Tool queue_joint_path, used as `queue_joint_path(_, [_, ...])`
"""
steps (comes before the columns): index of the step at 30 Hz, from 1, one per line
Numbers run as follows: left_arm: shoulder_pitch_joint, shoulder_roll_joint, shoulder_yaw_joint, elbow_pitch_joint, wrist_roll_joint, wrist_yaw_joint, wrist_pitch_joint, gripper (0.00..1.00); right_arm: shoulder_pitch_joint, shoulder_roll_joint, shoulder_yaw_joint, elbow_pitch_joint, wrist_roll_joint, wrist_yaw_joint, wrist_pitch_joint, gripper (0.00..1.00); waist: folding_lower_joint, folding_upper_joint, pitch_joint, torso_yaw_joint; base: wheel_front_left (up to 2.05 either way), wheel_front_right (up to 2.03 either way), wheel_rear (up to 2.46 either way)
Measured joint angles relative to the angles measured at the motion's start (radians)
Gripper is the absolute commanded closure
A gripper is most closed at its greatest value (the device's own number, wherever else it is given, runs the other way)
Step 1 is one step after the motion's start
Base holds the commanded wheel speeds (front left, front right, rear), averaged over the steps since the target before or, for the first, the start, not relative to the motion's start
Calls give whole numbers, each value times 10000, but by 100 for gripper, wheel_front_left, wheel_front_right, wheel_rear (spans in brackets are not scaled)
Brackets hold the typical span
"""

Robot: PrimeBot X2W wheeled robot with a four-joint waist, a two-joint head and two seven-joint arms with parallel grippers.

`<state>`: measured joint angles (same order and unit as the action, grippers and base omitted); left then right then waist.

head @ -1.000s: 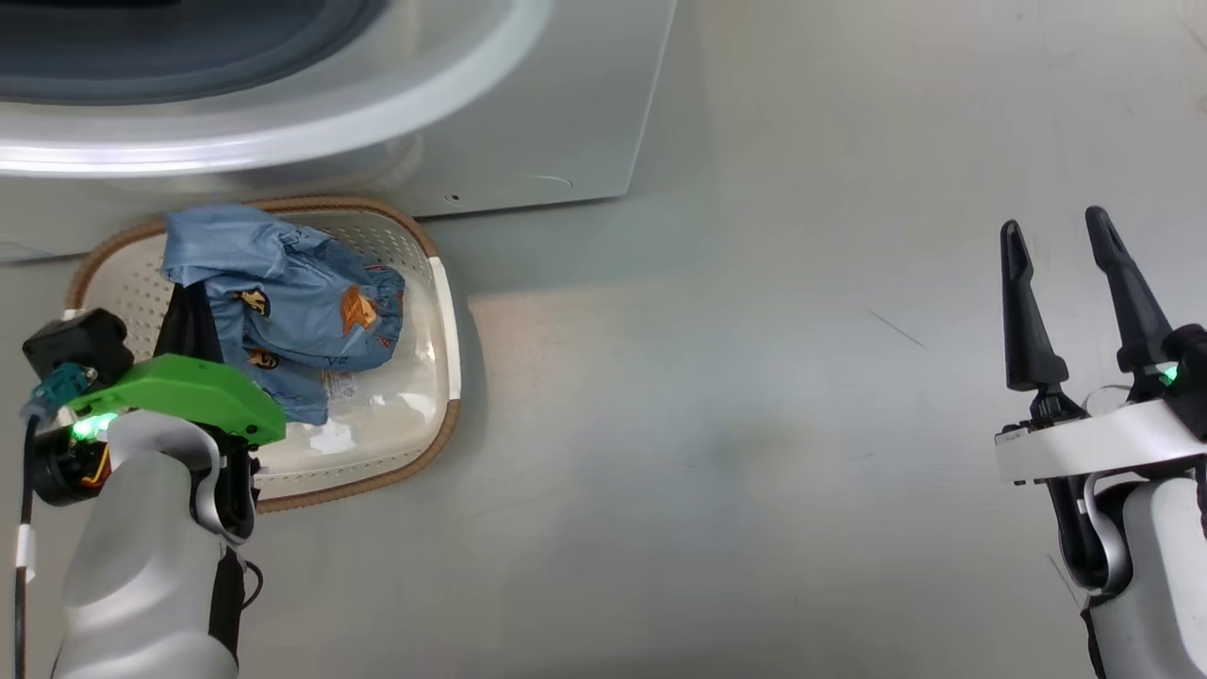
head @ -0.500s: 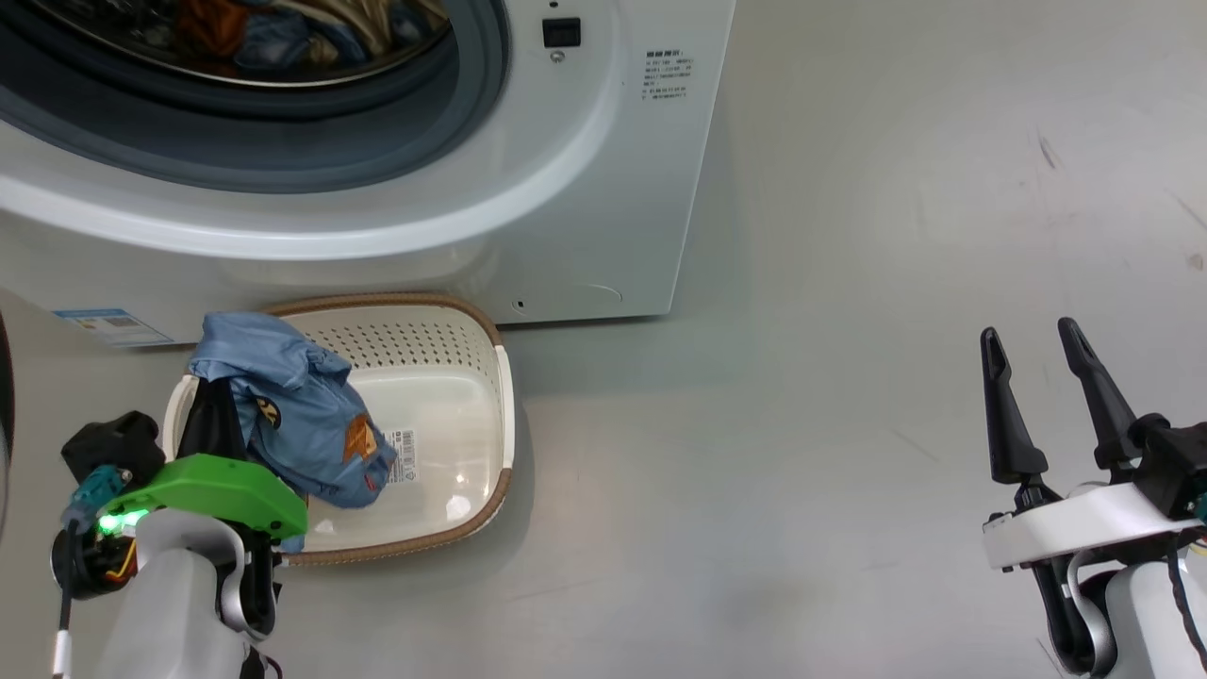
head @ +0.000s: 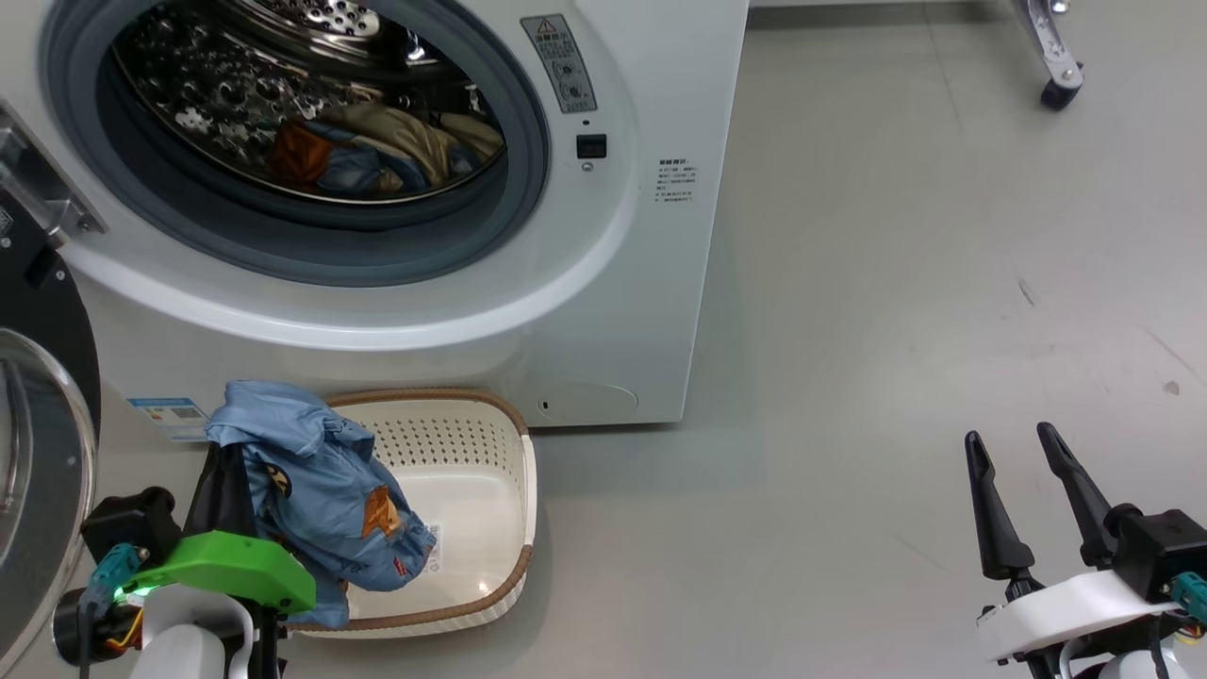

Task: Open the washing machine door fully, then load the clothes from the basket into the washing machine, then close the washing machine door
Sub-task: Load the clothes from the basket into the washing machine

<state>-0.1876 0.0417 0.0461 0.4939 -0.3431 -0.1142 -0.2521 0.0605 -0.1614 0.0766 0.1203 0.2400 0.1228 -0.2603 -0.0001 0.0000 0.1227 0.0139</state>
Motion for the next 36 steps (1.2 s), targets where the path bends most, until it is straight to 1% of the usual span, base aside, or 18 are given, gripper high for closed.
queue_joint_path(10, [1049,-12,-140,-1053,79,33,0,100,570,-48,65,21,0,0,0,0,0,0,-963,92,0,0,0])
queue_joint_path(16, [1538,-12,-159,-1620,77,107,0,100,720,-56,134,10,0,0,0,0,0,0,-1295,70,0,0,0])
queue_joint_path(25, [2074,-12,-451,-2266,75,194,0,100,767,-61,130,-100,0,0,2,0,0,0,-1406,-2,0,0,0])
queue_joint_path(36, [2476,-12,-556,-2911,-46,372,0,100,849,-102,182,-165,0,0,2,0,0,0,-1394,-65,0,0,0])
